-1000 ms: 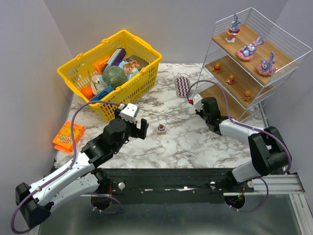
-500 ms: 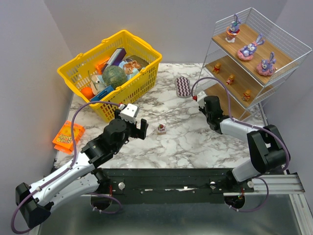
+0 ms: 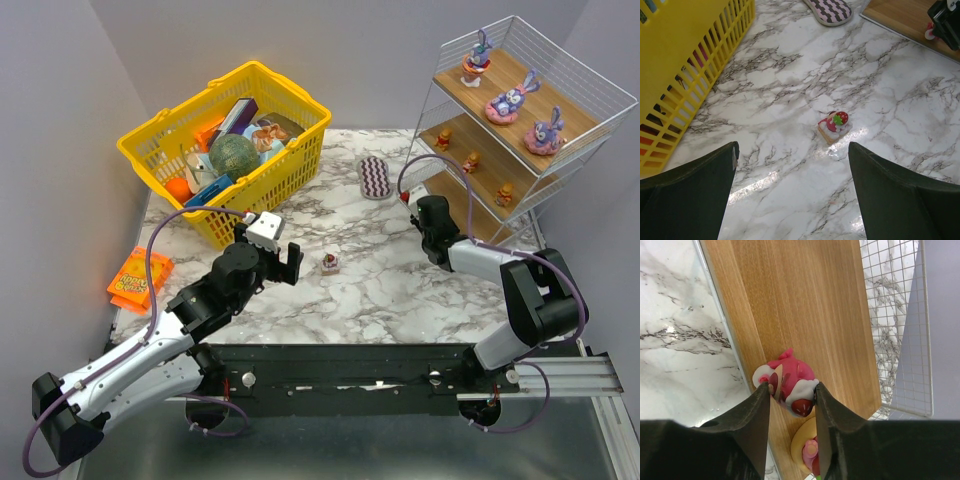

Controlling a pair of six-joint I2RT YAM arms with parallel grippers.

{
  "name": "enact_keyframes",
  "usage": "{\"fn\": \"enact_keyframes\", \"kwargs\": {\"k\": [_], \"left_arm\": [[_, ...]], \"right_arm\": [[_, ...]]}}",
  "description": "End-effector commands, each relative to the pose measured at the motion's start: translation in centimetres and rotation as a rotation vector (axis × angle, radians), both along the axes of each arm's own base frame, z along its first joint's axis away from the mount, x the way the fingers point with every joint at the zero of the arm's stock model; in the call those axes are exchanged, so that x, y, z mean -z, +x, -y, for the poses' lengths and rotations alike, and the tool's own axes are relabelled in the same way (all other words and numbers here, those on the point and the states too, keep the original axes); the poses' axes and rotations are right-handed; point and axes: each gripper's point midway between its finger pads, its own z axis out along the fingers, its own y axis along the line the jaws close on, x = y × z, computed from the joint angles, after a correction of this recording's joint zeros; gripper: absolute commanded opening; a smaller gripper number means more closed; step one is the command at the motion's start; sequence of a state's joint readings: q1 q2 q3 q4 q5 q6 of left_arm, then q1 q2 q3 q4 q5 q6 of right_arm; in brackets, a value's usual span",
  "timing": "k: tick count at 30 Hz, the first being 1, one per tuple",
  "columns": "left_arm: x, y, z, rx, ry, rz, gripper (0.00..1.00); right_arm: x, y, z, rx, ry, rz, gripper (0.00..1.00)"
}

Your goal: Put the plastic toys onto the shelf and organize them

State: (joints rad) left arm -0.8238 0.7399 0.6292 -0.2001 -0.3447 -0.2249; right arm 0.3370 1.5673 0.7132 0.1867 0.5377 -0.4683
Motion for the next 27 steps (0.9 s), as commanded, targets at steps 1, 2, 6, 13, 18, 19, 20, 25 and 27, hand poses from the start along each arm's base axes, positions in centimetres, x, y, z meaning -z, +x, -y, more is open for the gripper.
{"fn": "enact_keyframes", "kwargs": {"k": [1,2,6,13,18,19,20,25,27], "left_arm": [[0.2,0.3,-0.4,-0.022,0.003,0.007,0.99],[0.2,0.3,-0.4,-0.022,0.005,0.005,0.99],[0.2,0.3,-0.4,-0.022,0.004,0.006,0.99],[0.2,0.3,-0.4,-0.022,0.005,0.005,0.99],[0.3,0.3,-0.4,-0.022,0.006,0.004,0.99],[0.3,0.3,-0.4,-0.022,0.006,0.004,0.99],[0.3,0.3,-0.4,-0.022,0.009,0.004,0.99],[0.4,0.3,-0.4,-0.022,0.010,0.003,0.99],[0.4,0.4,-0.4,-0.025,0.009,0.003,0.99]], "right_arm": [[-0.3,0.6,0.8,0.062,0.012,0.030,0.46],[-0.4,0.6,1.0,0.068,0.009,0.032,0.47],[-0.5,0.8,1.2,0.076,0.003,0.034,0.49],[-0.9,1.1,1.5,0.088,0.007,0.047,0.51],[-1.2,1.3,1.7,0.096,0.005,0.053,0.52],[-1.2,1.3,1.7,0.094,0.005,0.055,0.52],[-1.4,1.3,1.6,0.093,0.006,0.060,0.53],[-1.8,1.4,1.6,0.090,0.008,0.071,0.54],[-2.1,1.4,1.5,0.083,0.017,0.077,0.54]]}}
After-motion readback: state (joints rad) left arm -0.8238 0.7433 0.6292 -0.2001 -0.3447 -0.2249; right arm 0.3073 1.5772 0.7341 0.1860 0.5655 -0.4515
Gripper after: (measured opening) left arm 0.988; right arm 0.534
